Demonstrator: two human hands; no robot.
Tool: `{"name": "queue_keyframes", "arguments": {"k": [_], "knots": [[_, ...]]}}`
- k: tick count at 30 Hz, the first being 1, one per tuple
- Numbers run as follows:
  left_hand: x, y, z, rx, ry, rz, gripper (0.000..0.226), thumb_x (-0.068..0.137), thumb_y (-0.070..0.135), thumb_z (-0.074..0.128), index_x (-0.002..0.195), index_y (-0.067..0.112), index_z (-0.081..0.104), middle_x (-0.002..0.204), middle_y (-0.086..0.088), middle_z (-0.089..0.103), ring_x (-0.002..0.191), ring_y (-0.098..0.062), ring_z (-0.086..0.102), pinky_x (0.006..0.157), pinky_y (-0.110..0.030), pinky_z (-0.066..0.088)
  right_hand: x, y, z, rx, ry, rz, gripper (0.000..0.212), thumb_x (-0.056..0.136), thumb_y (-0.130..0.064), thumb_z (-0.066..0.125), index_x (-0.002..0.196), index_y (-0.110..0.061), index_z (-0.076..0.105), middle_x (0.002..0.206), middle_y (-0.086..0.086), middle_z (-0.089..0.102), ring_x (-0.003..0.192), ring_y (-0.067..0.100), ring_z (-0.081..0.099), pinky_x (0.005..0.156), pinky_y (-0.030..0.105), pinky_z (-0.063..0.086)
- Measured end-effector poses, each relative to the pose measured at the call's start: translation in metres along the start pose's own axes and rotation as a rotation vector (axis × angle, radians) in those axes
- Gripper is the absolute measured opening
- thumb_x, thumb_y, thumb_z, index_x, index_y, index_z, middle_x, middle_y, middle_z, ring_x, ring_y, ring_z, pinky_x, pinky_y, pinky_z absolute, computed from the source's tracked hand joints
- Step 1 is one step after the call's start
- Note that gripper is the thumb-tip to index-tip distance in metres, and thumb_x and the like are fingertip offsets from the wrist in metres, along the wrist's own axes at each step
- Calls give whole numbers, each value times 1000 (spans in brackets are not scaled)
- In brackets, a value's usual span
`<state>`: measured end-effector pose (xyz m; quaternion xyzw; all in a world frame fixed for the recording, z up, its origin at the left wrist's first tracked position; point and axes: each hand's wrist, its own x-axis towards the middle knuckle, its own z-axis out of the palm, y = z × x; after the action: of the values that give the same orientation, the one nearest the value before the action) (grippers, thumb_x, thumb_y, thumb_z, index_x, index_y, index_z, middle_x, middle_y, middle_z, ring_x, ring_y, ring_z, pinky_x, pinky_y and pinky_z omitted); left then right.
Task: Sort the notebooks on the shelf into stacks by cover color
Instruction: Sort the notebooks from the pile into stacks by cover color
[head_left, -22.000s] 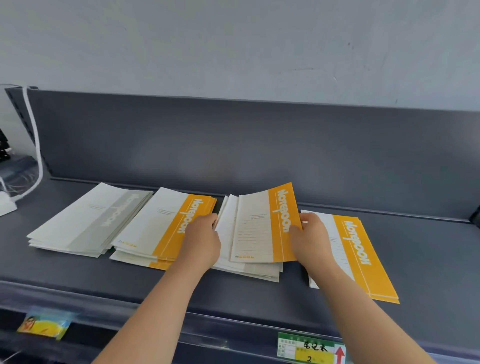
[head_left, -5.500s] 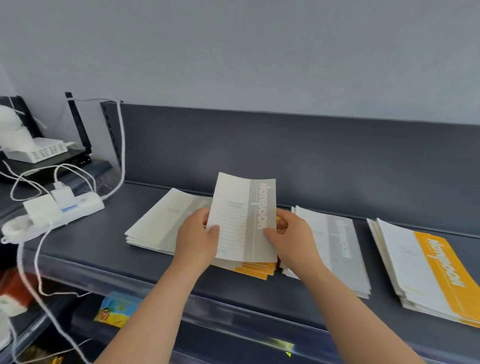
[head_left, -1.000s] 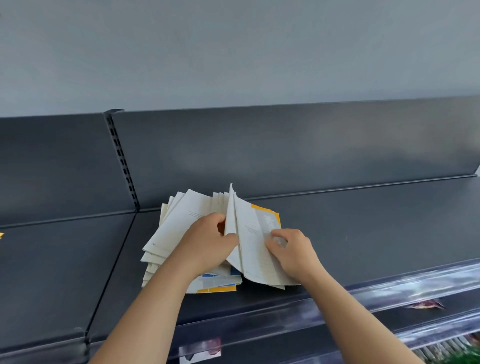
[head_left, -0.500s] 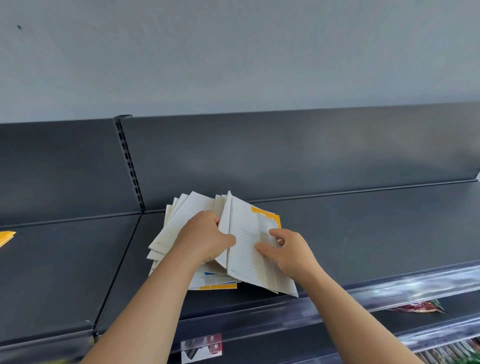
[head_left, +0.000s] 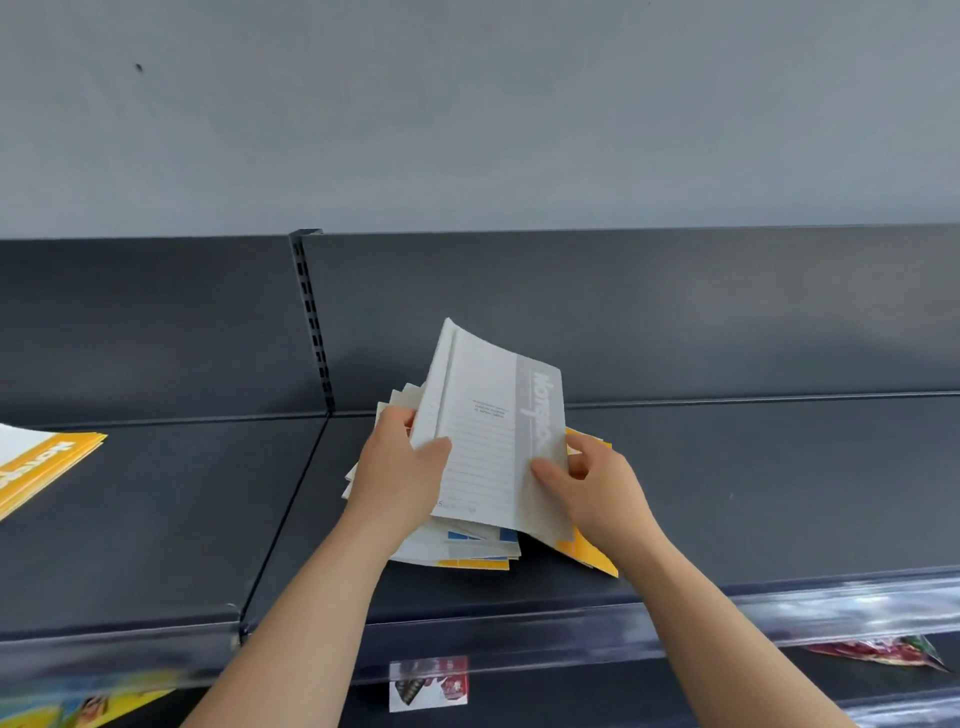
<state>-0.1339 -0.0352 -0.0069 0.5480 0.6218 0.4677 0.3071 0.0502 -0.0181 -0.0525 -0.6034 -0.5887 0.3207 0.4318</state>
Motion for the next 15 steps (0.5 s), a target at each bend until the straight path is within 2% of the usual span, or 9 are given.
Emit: {"name": "queue_keyframes", "arguments": {"k": [5, 8, 11, 15], "knots": [[-6, -6, -25, -75, 71, 36, 24, 93, 17, 52, 114, 24, 45, 101, 12, 58, 86, -5, 58, 50, -13, 41, -2, -31, 17, 110, 47, -69, 39, 87, -24, 64, 124, -26, 54, 102, -11, 61, 86, 5, 61, 60, 19, 49], [-7, -14, -46, -85, 91, 51, 28, 92, 20, 54, 117, 24, 44, 104, 12, 58, 89, -4, 58, 58, -17, 43, -4, -49, 33, 140, 47, -117, 32, 87, -17, 62, 116, -28, 53, 103, -10, 61, 88, 8, 61, 62, 18, 48], [-7, -25, -75, -78, 81, 56, 35, 89, 15, 56, 119, 27, 42, 105, 17, 56, 91, -1, 57, 61, -16, 42, -6, -69, 59, 128, 37, -166, 27, 88, -15, 60, 107, -32, 51, 103, -8, 62, 88, 11, 61, 61, 20, 48], [-7, -45, -130, -19, 101, 75, 41, 90, 10, 51, 125, 29, 42, 109, 22, 55, 96, 4, 53, 64, -13, 40, -13, -99, 107, 99, -3, -207, 27, 88, -18, 60, 112, -30, 54, 102, -10, 61, 87, 8, 61, 59, 16, 45]]}}
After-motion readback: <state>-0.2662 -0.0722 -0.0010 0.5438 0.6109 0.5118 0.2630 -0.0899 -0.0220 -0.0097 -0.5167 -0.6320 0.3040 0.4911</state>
